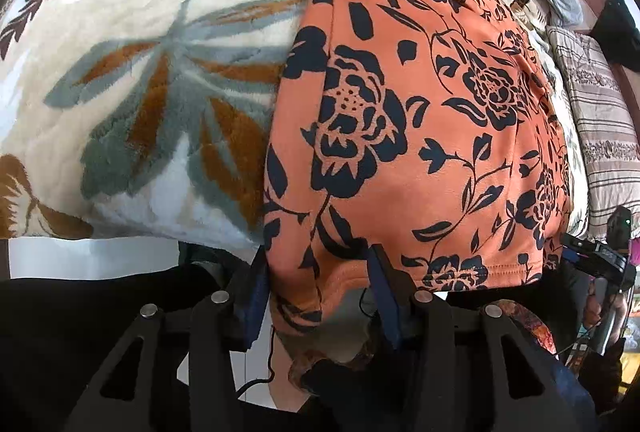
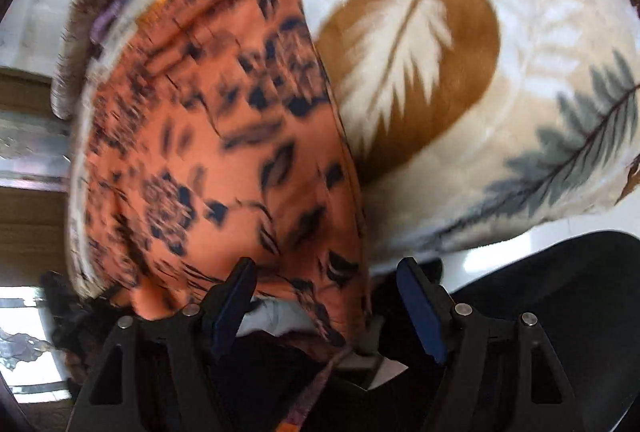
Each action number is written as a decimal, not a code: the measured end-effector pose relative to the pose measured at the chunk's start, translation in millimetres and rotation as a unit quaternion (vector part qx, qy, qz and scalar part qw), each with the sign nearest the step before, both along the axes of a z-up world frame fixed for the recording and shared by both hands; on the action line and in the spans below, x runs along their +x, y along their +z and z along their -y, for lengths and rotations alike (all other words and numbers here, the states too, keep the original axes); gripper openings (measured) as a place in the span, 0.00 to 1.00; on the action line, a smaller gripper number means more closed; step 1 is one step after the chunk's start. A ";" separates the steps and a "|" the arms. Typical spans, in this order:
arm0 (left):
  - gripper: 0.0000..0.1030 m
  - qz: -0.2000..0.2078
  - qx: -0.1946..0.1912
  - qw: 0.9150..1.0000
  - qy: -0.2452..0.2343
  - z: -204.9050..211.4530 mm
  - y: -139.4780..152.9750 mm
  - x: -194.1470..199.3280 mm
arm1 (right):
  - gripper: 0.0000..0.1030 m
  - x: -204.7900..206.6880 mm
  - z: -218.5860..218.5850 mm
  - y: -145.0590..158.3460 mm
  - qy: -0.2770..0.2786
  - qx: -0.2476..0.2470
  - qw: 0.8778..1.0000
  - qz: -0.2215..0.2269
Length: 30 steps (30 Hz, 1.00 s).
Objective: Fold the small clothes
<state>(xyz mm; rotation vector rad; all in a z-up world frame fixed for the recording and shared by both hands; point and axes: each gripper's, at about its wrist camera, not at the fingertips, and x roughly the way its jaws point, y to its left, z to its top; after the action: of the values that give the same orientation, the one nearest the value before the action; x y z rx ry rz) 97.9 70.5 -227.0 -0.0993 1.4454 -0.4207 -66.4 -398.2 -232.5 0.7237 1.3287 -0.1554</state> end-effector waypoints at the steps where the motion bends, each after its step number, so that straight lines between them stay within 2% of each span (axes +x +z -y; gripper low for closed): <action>1: 0.47 0.003 0.003 1.000 -0.001 0.1 1.8 2.7 | 0.73 0.9 -1.6 -5.1 -0.002 0.003 1.000 0.000; 3: 0.47 0.011 0.011 1.000 -0.006 4.9 8.8 2.6 | 0.72 2.5 -5.4 -18.7 -0.003 0.024 1.000 -0.012; 4: 0.47 0.015 0.016 1.000 -0.013 8.1 12.5 1.2 | 0.54 2.1 -7.6 -23.8 -0.004 0.036 0.999 -0.014; 5: 0.47 0.019 0.021 0.999 -0.018 11.3 15.8 -0.8 | 0.40 2.3 -10.9 -26.1 0.004 0.042 0.999 -0.016; 6: 0.41 0.028 0.026 0.999 -0.025 13.5 19.7 -1.6 | 0.27 3.2 -13.9 -25.7 0.014 0.041 0.999 -0.017; 7: 0.29 0.032 0.029 0.999 -0.029 14.2 22.0 -1.9 | 0.20 2.4 -16.2 -22.1 0.019 0.033 0.999 -0.012; 9: 0.16 0.036 0.036 0.998 -0.027 14.6 24.0 -2.1 | 0.11 0.9 -20.8 -9.5 0.032 0.020 0.999 0.007; 14: 0.18 0.034 0.031 0.999 -0.022 6.1 23.1 -0.7 | 0.09 -1.9 -27.7 28.6 0.055 0.009 0.997 0.056; 16: 0.44 0.026 0.031 0.999 -0.017 -6.8 15.2 -7.2 | 0.09 -1.6 -29.3 37.0 0.060 0.016 0.996 0.068; 18: 0.47 0.028 0.030 0.999 -0.008 -9.5 1.5 -5.3 | 0.09 0.0 -30.8 38.8 0.060 0.016 0.996 0.070; 20: 0.45 0.021 0.024 0.999 -0.004 -11.3 -2.2 -4.6 | 0.09 -0.9 -28.3 35.7 0.053 0.016 0.996 0.067; 22: 0.09 0.022 0.018 1.000 -0.009 -13.1 -0.9 -7.3 | 0.09 -1.8 -28.9 36.9 0.050 0.017 0.996 0.072; 26: 0.05 0.049 0.021 0.998 -0.031 -10.5 14.0 -18.7 | 0.09 -6.7 -30.4 71.1 0.048 0.005 0.991 0.121; 30: 0.05 0.069 -0.032 0.997 -0.029 -18.3 43.7 -24.2 | 0.09 -6.7 -22.3 108.5 0.041 0.003 0.985 0.167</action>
<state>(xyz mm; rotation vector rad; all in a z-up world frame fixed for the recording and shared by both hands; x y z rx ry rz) 73.6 88.8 -183.2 -0.0775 1.3025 -0.5120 -73.2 -375.9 -124.0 0.6661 1.0362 0.0369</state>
